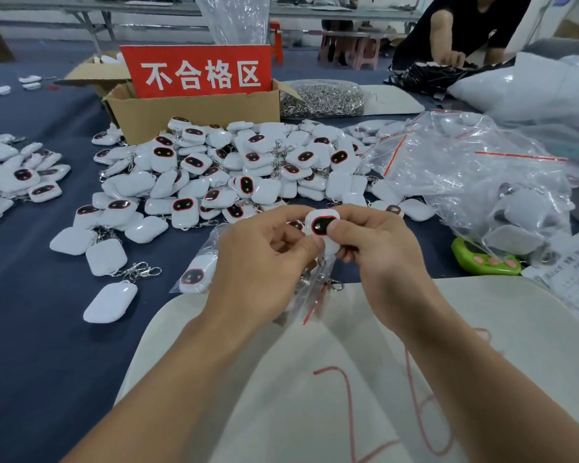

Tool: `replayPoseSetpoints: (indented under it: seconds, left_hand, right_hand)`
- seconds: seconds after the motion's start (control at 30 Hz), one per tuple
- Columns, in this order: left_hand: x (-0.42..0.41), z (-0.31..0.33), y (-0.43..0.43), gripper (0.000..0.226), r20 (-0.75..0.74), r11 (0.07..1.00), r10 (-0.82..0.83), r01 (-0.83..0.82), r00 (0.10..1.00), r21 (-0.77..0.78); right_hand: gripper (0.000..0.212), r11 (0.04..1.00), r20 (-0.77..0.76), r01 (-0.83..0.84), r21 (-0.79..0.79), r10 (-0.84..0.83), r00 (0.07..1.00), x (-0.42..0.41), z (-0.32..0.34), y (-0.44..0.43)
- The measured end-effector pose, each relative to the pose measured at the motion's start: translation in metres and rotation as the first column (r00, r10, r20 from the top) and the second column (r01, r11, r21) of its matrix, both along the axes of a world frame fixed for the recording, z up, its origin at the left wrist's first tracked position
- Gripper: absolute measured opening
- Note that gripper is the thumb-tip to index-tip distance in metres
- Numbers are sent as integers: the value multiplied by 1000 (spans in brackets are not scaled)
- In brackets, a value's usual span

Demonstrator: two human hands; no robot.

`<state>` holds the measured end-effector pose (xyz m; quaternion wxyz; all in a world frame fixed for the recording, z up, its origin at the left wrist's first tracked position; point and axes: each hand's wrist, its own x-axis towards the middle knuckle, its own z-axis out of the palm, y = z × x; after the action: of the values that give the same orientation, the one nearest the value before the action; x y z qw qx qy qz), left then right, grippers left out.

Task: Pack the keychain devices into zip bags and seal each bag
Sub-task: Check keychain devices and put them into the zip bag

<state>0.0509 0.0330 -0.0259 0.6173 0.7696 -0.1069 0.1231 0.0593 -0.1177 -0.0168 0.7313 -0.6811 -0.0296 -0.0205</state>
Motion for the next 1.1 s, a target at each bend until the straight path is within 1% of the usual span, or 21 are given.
replayPoseSetpoints:
  seconds: [0.07,0.17,0.3,0.43,0.53,0.6,0.77,0.9,0.97,1.03,1.1]
  left_hand:
    - [-1,0,-1,33,1,999,-10,9,1000,30]
    - [0,1,-1,28,2,1000,-10,10,1000,5]
    - [1,2,4,18,0,999,40,-40,999,-34]
    - [5,5,9,27,42,995,101,-102,994,3]
    - [8,4,10,31,57,992,123,-124,991,20]
    - [7,1,9,31,47,994,110,-110,993,3]
    - [9,-2,7,24,15,995,87,-86,996,-40]
    - [6,-4,4,15,43,997,78,-78,996,14]
    - [5,-5,3,14,61,993,102,-105,993,46]
    - [4,-5,3,22,97,984,153,-161,983,80]
    - [3,-3,3,26,139,975,168,-185,976,122]
  right_hand:
    - [25,998,25,42,-43,-41,999,-1,0,0]
    - [26,996,42,41,-81,-37,998,-2,2,0]
    - [25,992,54,-36,-120,42,998,-4,2,4]
    - [23,984,74,-84,-156,96,993,-4,0,6]
    - [14,979,57,-145,-143,155,986,-4,-1,7]
    - [17,978,57,-165,-129,173,983,-2,-2,8]
    - [20,979,90,-102,-176,119,989,1,-5,7]
    - [21,990,88,-69,-119,80,993,0,-3,6]
    - [22,990,81,-58,-130,69,994,0,-1,4]
    - [20,974,103,-16,-225,40,994,0,-1,3]
    - [25,931,157,77,-356,-22,987,-1,-2,2]
